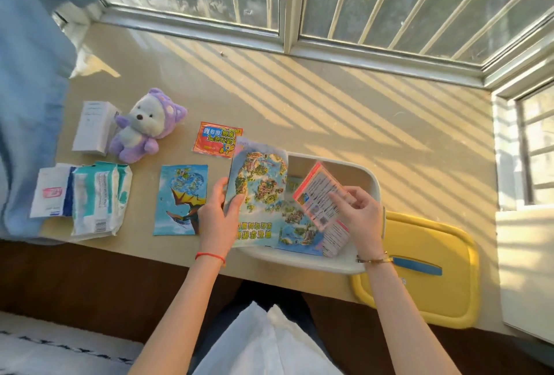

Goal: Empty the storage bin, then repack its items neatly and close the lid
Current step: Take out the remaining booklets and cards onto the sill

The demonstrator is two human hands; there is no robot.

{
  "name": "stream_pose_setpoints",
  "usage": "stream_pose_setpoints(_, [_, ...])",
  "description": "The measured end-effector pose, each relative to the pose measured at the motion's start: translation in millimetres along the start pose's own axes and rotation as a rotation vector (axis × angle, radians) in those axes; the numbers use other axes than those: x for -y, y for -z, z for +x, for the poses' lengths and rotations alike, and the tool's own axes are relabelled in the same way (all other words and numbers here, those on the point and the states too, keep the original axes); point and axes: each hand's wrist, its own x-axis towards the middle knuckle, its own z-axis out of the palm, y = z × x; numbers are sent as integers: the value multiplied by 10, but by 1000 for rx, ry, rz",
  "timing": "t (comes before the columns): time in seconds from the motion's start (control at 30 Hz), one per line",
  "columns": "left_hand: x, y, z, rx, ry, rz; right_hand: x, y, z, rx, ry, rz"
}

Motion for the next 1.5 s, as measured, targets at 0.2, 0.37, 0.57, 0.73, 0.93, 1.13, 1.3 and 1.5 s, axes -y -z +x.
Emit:
stream_pose_setpoints(0.2, [-87,590,-172,-53,21,-117,642,-340,-191,32,19,208])
stream_pose_setpoints(0.37, [47,1061,-126,-75,69,-161,927,-904,-200,128,-18,110])
stream_pose_setpoints(0.57, [459,1636,209,-44,127,-219,1140,-1712,-16,217,-100,51])
stream_pose_setpoints(0.73, [851,1994,647,21,177,-202,1211,-2376,254,139,-156,36])
stream_pose_setpoints(0.93, [1357,2005,1102,118,277,-186,1067,-2977,676,29,-165,-69])
stream_pose_setpoints(1.13, [1743,1662,1289,157,402,-183,665,-3283,1177,-30,-259,-147])
stream_pose_setpoints(1.3, [2038,1332,1405,179,463,-136,260,-3493,1632,-18,-285,-198])
stream_pose_setpoints(1.5, [2257,1149,1492,185,488,-57,-34,-3707,1963,36,-178,-401])
